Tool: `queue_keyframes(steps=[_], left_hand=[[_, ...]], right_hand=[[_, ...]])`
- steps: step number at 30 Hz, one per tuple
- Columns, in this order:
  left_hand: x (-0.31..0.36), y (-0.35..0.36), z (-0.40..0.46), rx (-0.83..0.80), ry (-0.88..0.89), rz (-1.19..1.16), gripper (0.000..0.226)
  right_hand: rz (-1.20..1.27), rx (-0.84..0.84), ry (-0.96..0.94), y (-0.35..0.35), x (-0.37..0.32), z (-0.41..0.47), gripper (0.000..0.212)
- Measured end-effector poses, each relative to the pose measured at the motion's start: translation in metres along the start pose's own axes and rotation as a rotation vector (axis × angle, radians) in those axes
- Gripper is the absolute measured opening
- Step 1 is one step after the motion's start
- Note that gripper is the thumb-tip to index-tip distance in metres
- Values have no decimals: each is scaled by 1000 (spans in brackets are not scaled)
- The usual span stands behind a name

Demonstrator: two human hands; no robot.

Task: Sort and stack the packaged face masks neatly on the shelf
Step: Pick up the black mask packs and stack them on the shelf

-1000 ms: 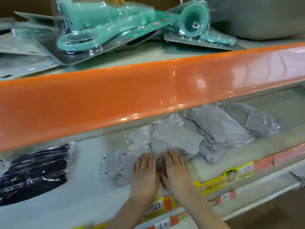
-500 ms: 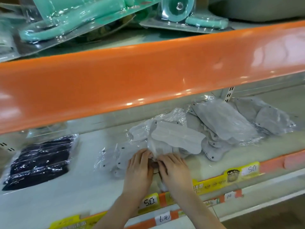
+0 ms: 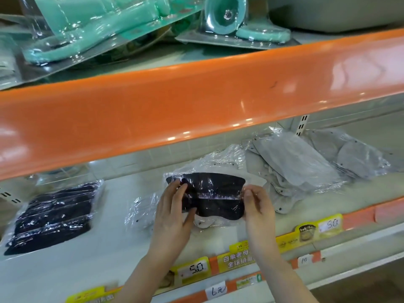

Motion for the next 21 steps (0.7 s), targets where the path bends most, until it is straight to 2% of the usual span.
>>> queue_keyframes(steps=[2,4,6,9,14,17,19,21], left_hand=[[7,-1,3,-42,150,92,48],[10,3,2,-135,236,126,55],[11,7,-2,-211,270,153,65],[2,12,-12,-284,232,230,76],[-14,-7,-17,-276,120,185,72],[-13,-23,-12,-287,61,105,67],[-20,-36,-4,-262,-98,-6,62],[-27,-47,4,-244,-274,-114,44]], right_hand=[[147,-33,163,4,15,6,15],[337,-40,305,9,25,6,14],[470,-59,407,17,28,5,6],[569,-104,505,28,29,1,17],[312,-169,472,35,23,1,15],[169,-289,439,51,2,1,12],[77,-406,389,69,-18,0,14],[-29,-488,316,88,-35,-1,18]])
Point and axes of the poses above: each hand's wrist, its own z-axis towards the middle knuckle, its own y-axis out of the palm, x = y × z, the point moved 9 cm from there along z, towards the middle knuckle, and after that the axes turned 4 degrees about -z, right-handed, at the moved point
